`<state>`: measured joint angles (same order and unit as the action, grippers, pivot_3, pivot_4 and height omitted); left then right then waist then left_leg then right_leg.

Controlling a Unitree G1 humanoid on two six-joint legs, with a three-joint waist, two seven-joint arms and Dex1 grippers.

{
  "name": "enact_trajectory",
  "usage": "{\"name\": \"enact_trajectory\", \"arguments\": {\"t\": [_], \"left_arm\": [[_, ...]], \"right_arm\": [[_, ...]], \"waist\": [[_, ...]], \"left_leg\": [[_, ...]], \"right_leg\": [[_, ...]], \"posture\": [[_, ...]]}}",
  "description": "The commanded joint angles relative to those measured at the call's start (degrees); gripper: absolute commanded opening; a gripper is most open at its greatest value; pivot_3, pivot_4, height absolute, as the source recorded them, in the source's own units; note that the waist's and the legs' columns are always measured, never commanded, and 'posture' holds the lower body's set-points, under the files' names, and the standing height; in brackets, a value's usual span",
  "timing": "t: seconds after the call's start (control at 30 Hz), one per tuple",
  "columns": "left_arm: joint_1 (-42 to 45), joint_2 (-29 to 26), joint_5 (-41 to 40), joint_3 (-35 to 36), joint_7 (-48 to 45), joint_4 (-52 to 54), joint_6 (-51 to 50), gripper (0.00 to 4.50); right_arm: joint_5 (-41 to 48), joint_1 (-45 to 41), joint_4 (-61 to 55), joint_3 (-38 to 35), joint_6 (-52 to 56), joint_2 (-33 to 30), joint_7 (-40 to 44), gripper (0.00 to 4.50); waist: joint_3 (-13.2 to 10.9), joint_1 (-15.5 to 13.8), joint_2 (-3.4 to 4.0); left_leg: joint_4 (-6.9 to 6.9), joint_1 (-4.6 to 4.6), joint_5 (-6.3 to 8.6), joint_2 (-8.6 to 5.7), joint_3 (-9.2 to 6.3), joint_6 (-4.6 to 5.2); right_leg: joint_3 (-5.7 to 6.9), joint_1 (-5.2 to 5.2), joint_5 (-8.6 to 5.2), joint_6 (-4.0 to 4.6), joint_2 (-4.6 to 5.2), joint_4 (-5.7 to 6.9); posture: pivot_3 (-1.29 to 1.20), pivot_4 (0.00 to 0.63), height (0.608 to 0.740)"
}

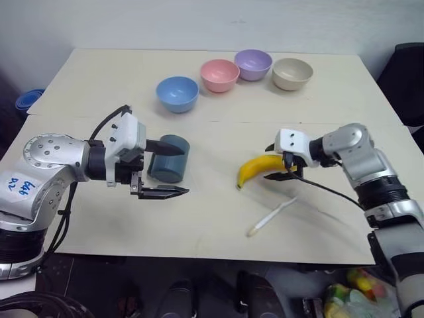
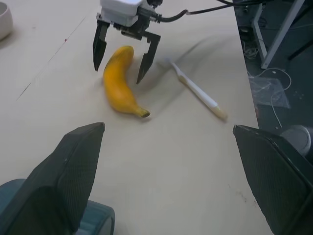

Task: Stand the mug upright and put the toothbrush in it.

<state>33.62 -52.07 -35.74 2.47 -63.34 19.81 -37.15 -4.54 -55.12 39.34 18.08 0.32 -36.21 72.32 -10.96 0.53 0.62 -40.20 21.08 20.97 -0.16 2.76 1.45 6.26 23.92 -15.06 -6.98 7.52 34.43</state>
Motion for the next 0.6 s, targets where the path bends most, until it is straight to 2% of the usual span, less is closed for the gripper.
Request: {"name": "enact_trajectory", "arguments": {"t": [0.03,0.07,0.17,0.3,0.37,0.43,0.6], "left_arm": [[1.33,-0.02,2.11,-1.29,-0.52,0.62,2.36,4.5],[1.42,0.01,2.35,-1.58,-0.49,0.63,2.48,4.5],[1.51,0.21,2.27,-1.6,-0.41,0.66,2.37,4.5],[1.16,0.42,2.56,-1.67,-0.41,0.55,2.64,4.5],[1.25,1.02,2.38,-1.81,-0.2,0.5,2.64,4.5],[1.87,2.75,1.35,-2.0,0.48,0.62,2.09,4.5],[2.87,6.57,0.55,-4.02,0.06,0.37,1.24,4.5]], "right_arm": [[-2.07,-4.1,6.84,-0.18,-1.92,2.56,-3.21,4.11],[-2.58,-4.64,8.57,-0.1,-2.73,3.13,-3.44,3.92],[-3.33,-4.93,10.78,-0.01,-4.94,3.47,-2.74,2.96],[-1.37,-2.65,7.37,-0.78,-4.12,2.54,1.59,1.73],[-0.07,-0.59,3.32,-2.09,-2.63,2.09,1.82,1.66],[2.0,2.64,-3.91,-6.14,2.49,1.94,-3.26,1.66],[6.71,20.37,-34.64,-19.76,20.04,-6.36,-10.21,1.66]], "waist": [[0.0,0.51,0.0],[0.0,0.98,0.0],[0.0,1.12,0.0],[0.0,0.98,0.0],[0.0,0.98,0.0],[0.0,0.88,0.0],[-0.04,-0.72,0.07]], "left_leg": [[0.0,0.0,0.0,0.0,0.0,0.0],[0.0,0.0,0.0,0.01,-0.02,0.0],[0.05,0.0,-0.01,0.04,-0.1,-0.02],[0.01,0.02,-0.01,0.02,-0.12,-0.02],[0.01,0.02,-0.01,0.02,-0.15,-0.02],[0.01,0.03,-0.01,0.02,-0.19,-0.02],[-0.03,0.16,-0.01,-0.02,-0.27,-0.02]], "right_leg": [[0.0,0.0,0.0,0.0,0.0,0.01],[0.0,0.0,0.0,0.0,-0.01,0.02],[0.05,0.0,-0.02,0.03,-0.02,0.01],[0.05,-0.02,-0.02,0.03,0.03,0.01],[0.06,-0.02,-0.02,0.03,0.02,0.01],[0.08,-0.03,-0.02,0.03,0.03,0.01],[0.13,0.02,-0.02,0.03,0.07,0.02]], "posture": [[0.0,0.15,0.74],[0.0,0.15,0.74],[0.0,0.15,0.74],[0.0,0.15,0.74],[0.0,0.15,0.74],[0.0,0.15,0.74],[0.0,0.15,0.74]]}}
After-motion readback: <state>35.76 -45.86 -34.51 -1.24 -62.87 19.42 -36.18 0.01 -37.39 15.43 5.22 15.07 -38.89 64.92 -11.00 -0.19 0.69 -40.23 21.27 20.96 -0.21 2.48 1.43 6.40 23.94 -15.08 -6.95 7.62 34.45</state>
